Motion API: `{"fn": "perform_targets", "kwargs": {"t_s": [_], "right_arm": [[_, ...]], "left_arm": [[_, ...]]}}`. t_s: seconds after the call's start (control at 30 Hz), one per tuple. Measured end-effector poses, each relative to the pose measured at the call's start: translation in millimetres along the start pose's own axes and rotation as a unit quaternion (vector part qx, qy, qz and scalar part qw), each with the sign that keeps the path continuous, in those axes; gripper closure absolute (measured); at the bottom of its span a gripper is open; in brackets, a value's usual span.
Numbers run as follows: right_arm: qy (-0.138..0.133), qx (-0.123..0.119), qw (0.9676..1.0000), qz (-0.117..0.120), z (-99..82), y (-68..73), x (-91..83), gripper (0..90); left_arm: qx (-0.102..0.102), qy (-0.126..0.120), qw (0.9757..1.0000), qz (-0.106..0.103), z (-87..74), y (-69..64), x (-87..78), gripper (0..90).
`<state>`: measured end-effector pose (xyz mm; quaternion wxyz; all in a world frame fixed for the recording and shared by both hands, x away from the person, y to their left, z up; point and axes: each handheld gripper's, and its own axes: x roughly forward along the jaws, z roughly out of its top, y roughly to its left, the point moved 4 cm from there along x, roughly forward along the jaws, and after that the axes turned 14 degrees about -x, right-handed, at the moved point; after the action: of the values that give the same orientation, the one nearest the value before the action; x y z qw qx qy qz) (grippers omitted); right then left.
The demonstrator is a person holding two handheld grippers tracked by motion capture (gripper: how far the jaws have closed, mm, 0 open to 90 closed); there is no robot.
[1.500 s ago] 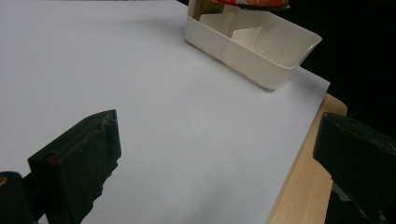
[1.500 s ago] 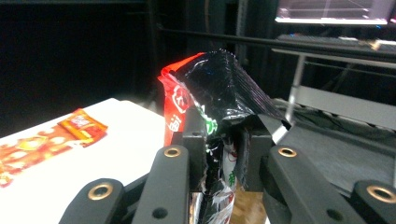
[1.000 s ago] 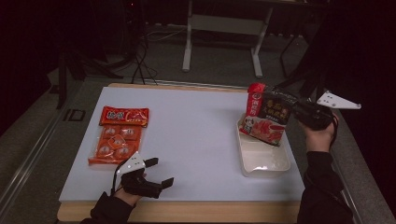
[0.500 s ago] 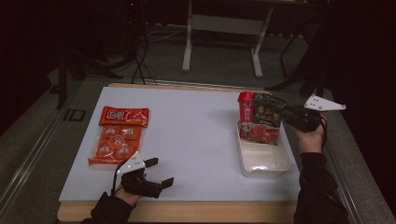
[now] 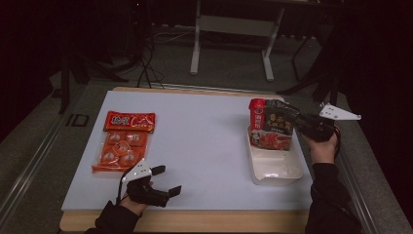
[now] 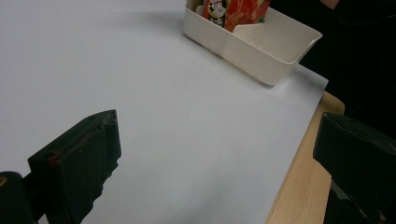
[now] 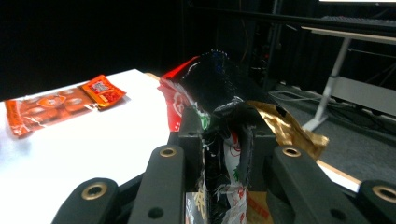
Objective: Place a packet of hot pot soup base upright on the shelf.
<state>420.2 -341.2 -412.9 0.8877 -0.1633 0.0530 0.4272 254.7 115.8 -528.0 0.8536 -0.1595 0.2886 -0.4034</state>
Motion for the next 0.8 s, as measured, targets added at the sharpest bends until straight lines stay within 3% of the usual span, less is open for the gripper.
{"fn": "perform_targets", "kwargs": {"t_s": [0.13,0.3,0.4,0.47,0.6,0.67,0.8], "right_arm": [[0.015,0.011,0.9998,0.006,-13.0,2.3,1.2,72.0],[0.028,0.031,0.9991,-0.011,-18.3,1.6,-3.8,64.9],[0.044,0.028,0.9984,-0.021,-15.9,2.3,-8.0,58.8],[0.056,0.009,0.9977,-0.036,-12.6,4.5,-10.7,55.4],[0.039,0.035,0.9976,-0.046,5.2,8.2,-19.9,46.7],[0.041,0.025,0.9973,-0.056,14.3,9.9,-22.6,39.8],[0.031,0.018,0.9975,-0.062,32.3,13.7,-27.3,37.5]], "left_arm": [[-0.002,0.0,1.0,0.001,0.1,0.6,-0.1,1.3],[-0.003,0.002,1.0,0.001,-0.6,0.7,0.8,1.3],[-0.001,0.003,1.0,0.002,-1.0,0.5,0.9,1.3],[-0.001,0.002,1.0,0.002,-0.7,0.6,0.8,1.3],[-0.001,0.003,1.0,0.002,-0.7,1.0,1.3,1.3],[0.0,0.004,1.0,0.002,-0.8,0.9,1.3,1.3],[0.002,0.007,1.0,0.001,-1.1,0.0,1.4,1.3]]}}
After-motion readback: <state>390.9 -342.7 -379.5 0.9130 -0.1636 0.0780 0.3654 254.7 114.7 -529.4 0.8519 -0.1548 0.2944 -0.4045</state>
